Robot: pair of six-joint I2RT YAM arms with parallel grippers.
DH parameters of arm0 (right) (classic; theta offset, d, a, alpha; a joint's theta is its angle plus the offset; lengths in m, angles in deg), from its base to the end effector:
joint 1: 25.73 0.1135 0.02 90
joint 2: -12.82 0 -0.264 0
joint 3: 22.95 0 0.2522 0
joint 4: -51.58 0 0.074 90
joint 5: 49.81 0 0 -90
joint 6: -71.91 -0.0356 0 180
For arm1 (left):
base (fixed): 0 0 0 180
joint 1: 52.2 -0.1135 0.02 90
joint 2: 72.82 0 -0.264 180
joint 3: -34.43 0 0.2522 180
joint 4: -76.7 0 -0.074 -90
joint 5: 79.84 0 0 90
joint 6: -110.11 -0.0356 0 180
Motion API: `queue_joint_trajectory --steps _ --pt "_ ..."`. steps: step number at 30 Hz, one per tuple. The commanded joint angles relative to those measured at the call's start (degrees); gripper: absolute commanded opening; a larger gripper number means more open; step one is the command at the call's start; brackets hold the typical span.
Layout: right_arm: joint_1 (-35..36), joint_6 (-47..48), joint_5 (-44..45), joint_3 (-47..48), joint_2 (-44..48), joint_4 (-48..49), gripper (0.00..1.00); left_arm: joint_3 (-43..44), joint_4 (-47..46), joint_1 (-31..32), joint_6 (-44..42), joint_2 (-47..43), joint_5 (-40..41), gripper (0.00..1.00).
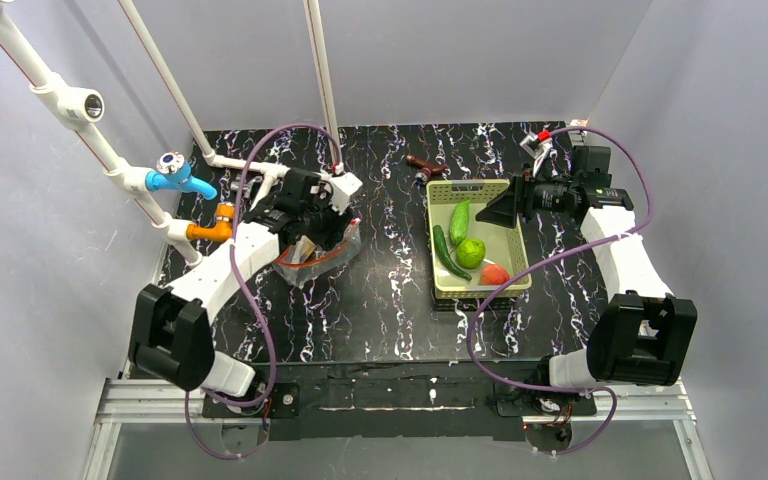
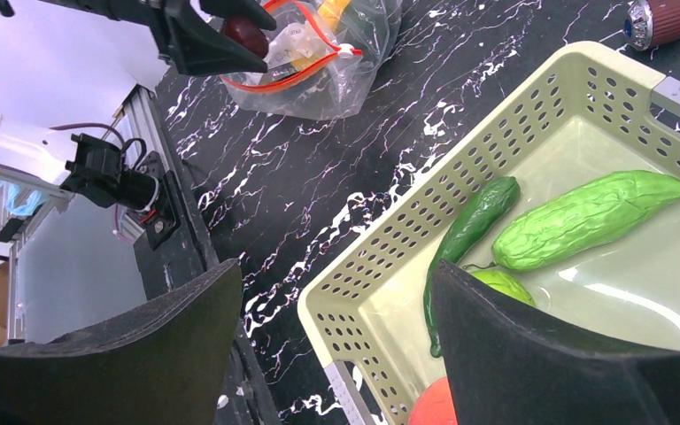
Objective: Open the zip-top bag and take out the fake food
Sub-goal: Pick up the fake vegetable from the zipper food storage bag, then place the fake fruit in the bin.
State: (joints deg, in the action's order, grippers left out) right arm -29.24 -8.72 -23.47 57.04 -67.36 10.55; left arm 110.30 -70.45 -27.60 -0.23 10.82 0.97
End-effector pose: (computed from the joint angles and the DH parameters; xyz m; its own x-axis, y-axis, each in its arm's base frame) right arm 0.2961 0.0138 0.3136 -0.5438 -0.0390 -0.8383 -0.7441 0.4842 0.4602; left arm 0.2918 -0.1398 0.2707 -0.3739 0.5486 -0.7479 0.6944 0.7001 0.1663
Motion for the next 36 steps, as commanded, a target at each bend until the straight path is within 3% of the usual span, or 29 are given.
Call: queue_joint_trajectory --steps 1,7,14,24,32,36 --pt "-0.05 1.06 -1.88 1.04 1.72 0.82 0.84 -1.32 -0.79 0.14 7.22 -6.09 -4.42 0.0" --pt "-0.16 1.12 -2.06 0.3 1.88 1.65 0.84 -1.05 -3.92 0.18 22.06 -9.47 -15.77 0.0" --pt "-0.26 1.12 -0.96 2.27 0.47 0.25 0.84 -4.68 -18.18 4.13 39.34 -8.56 -22.71 0.0" --pt "-1.24 1.12 5.41 2.69 1.96 -0.68 0.84 1.13 -33.15 16.98 53.84 8.12 -11.54 0.0" --pt "-3.11 -1.95 5.55 2.54 1.77 -0.34 0.84 11.29 -30.74 21.88 55.91 19.85 -6.82 0.04" --pt "-3.32 0.18 5.55 2.36 2.05 -0.13 0.84 13.36 -28.51 22.46 55.99 22.6 -4.45 0.16"
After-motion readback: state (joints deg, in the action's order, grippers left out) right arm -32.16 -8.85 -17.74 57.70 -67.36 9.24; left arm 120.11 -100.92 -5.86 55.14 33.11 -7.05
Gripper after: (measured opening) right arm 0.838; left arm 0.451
